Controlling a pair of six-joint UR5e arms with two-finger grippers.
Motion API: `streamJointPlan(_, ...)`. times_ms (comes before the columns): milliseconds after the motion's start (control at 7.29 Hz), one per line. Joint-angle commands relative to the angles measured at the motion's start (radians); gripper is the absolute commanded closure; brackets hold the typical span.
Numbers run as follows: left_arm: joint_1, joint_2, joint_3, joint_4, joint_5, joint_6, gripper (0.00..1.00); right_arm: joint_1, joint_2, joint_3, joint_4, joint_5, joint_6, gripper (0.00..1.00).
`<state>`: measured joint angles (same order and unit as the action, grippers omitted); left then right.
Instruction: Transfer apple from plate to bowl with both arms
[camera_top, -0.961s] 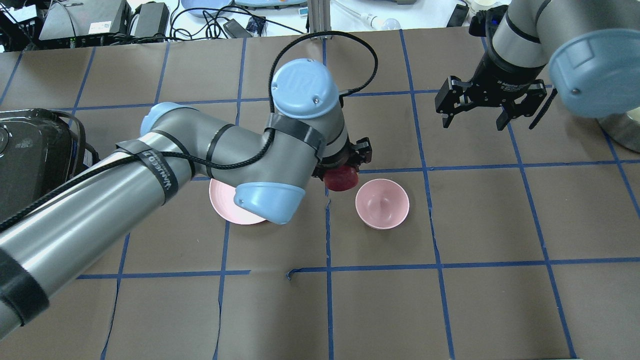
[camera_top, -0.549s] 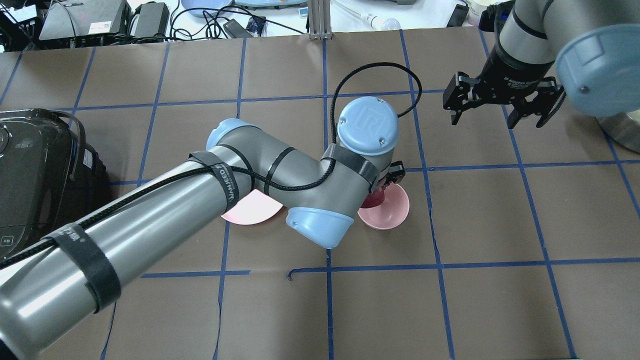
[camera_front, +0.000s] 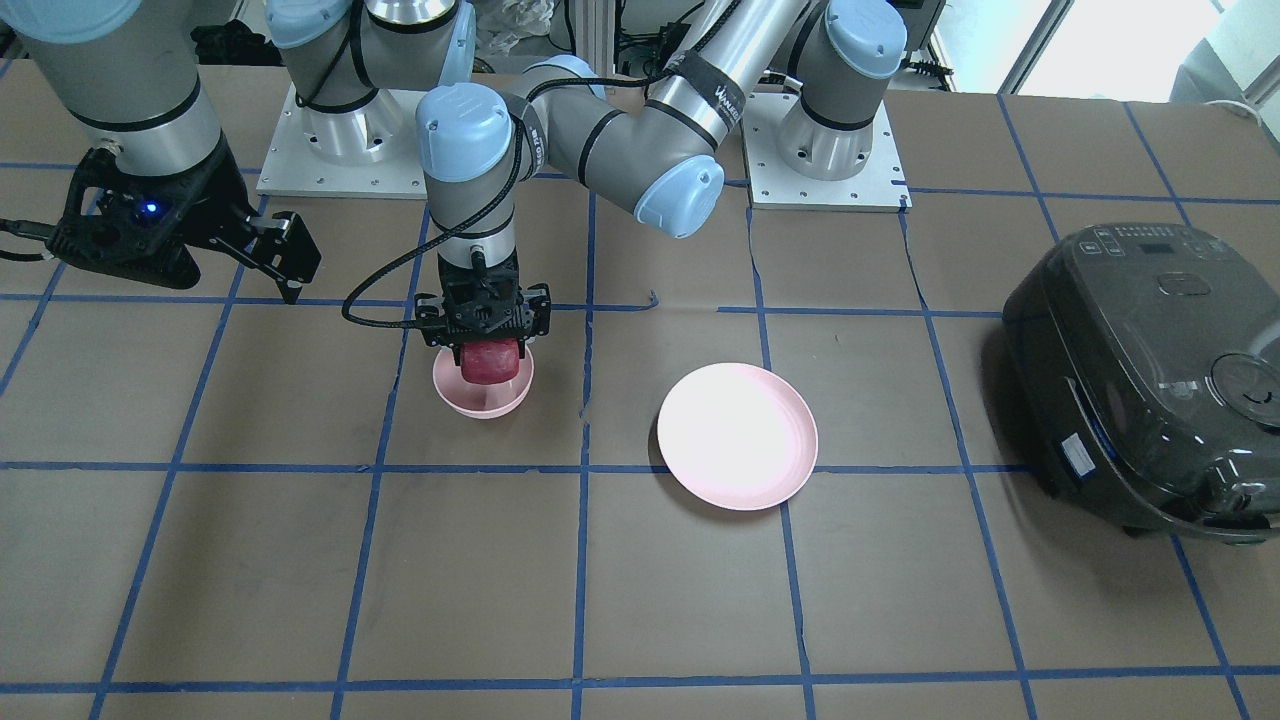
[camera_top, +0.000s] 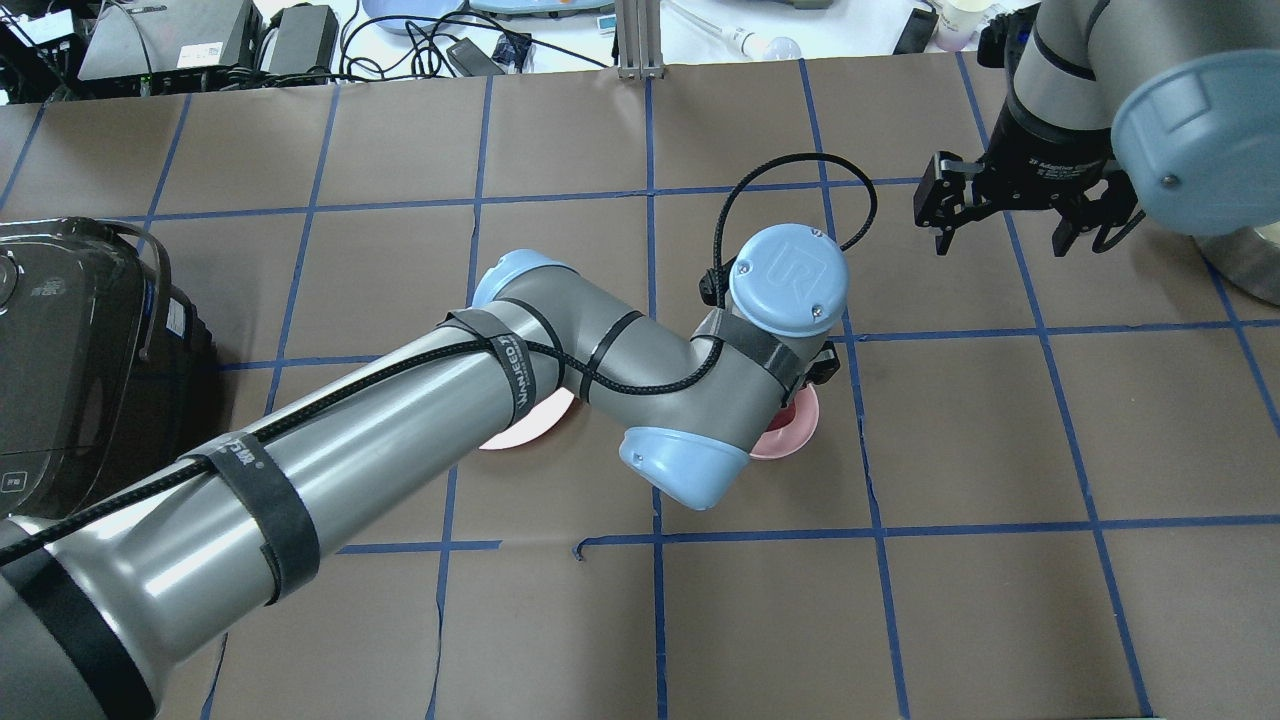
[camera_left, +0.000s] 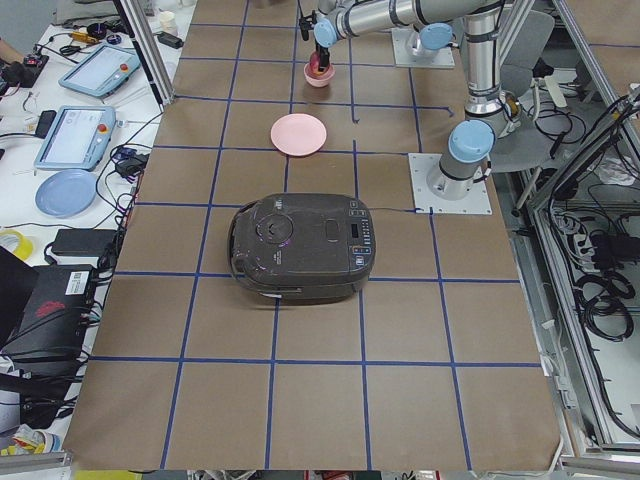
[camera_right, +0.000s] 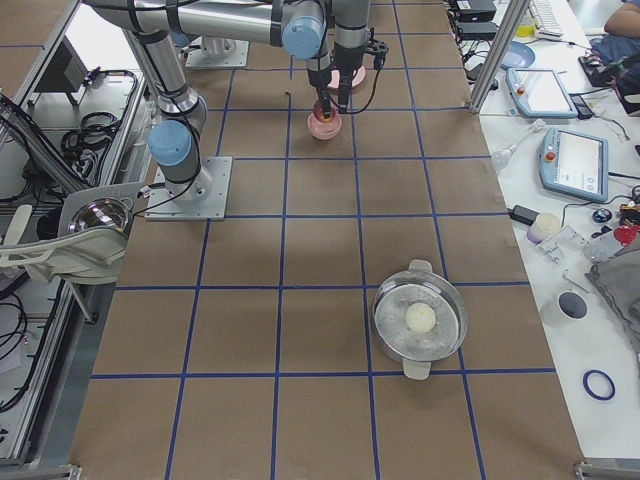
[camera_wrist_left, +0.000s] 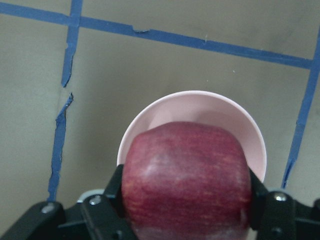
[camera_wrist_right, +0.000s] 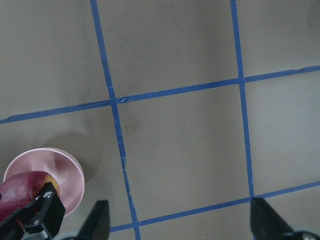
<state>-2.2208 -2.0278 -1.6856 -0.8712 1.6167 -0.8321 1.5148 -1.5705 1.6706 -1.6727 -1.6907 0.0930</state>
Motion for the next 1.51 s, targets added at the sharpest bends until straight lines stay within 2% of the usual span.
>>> streamJointPlan(0,-0.004,-0.020,0.004,0.018,0.000,-0.001,0.89,0.004,-0.003,0.000,-0.004,0.003,0.001,0.00)
streamJointPlan(412,-0.004,-0.031,0.004,0.040,0.002,0.008,0.37,0.007,-0.005,-0.006,0.001,0.045,0.002,0.00)
streamJointPlan(961,0.000,-0.025,0.004,0.038,0.000,0.018,0.15,0.007,-0.022,-0.005,0.005,0.043,0.001,0.00)
streamJointPlan(1373,0.041,0.007,-0.003,0.032,-0.003,0.126,0.06,0.007,-0.026,-0.011,0.007,0.068,0.004,0.00)
